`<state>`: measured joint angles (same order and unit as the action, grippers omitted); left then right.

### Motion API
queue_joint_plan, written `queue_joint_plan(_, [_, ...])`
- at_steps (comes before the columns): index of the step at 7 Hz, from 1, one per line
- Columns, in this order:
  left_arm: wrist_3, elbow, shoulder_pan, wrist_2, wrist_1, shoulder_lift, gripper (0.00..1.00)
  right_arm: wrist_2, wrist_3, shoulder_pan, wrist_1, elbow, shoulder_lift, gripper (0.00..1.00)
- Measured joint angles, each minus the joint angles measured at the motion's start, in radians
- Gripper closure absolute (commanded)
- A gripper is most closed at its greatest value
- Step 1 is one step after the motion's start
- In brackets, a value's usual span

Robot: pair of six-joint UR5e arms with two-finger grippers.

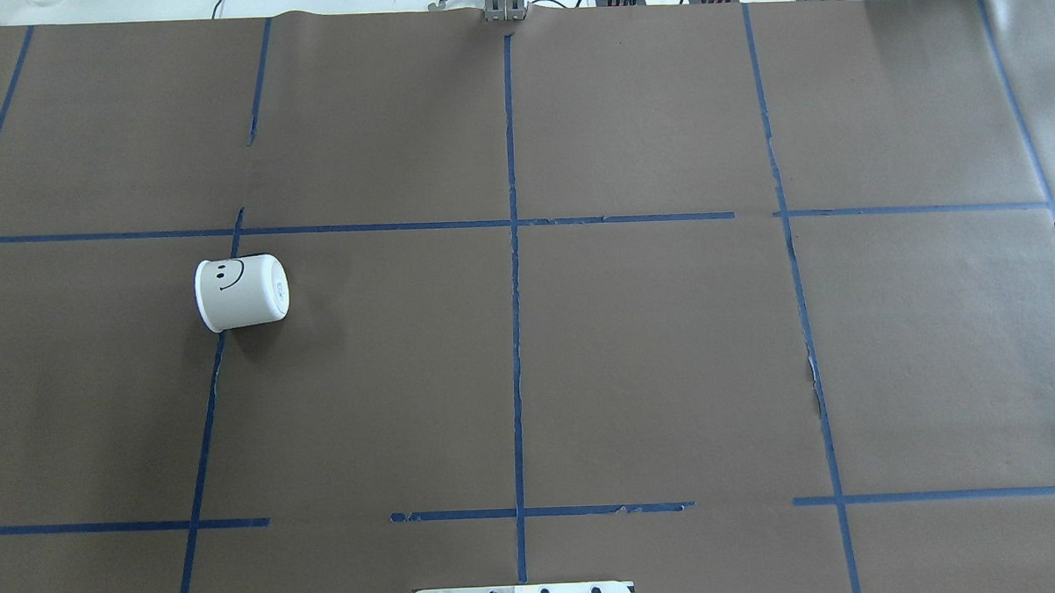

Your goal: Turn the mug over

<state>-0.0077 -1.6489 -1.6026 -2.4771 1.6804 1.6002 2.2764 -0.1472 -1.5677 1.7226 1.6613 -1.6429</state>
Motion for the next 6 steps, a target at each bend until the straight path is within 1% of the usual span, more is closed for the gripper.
queue_joint_plan(1, [-0.115, 0.014, 0.03, -0.063, 0.084, -0.006, 0.0, 0.0, 0.0, 0.0, 0.0, 0.0, 0.0, 0.0])
queue_joint_plan(2, [-0.264, 0.035, 0.071, -0.107, 0.184, -0.008, 0.0, 0.0, 0.0, 0.0, 0.0, 0.0, 0.0, 0.0])
queue_joint_plan(3, [-0.432, 0.069, 0.116, -0.137, 0.318, -0.009, 0.0, 0.0, 0.0, 0.0, 0.0, -0.001, 0.0, 0.0])
queue_joint_plan(5, [-0.769, 0.177, 0.219, -0.15, 0.666, -0.004, 0.0, 0.0, 0.0, 0.0, 0.0, -0.001, 0.0, 0.0])
queue_joint_plan(6, [-0.937, 0.21, 0.281, -0.112, 0.818, 0.006, 0.0, 0.0, 0.0, 0.0, 0.0, 0.0, 0.0, 0.0])
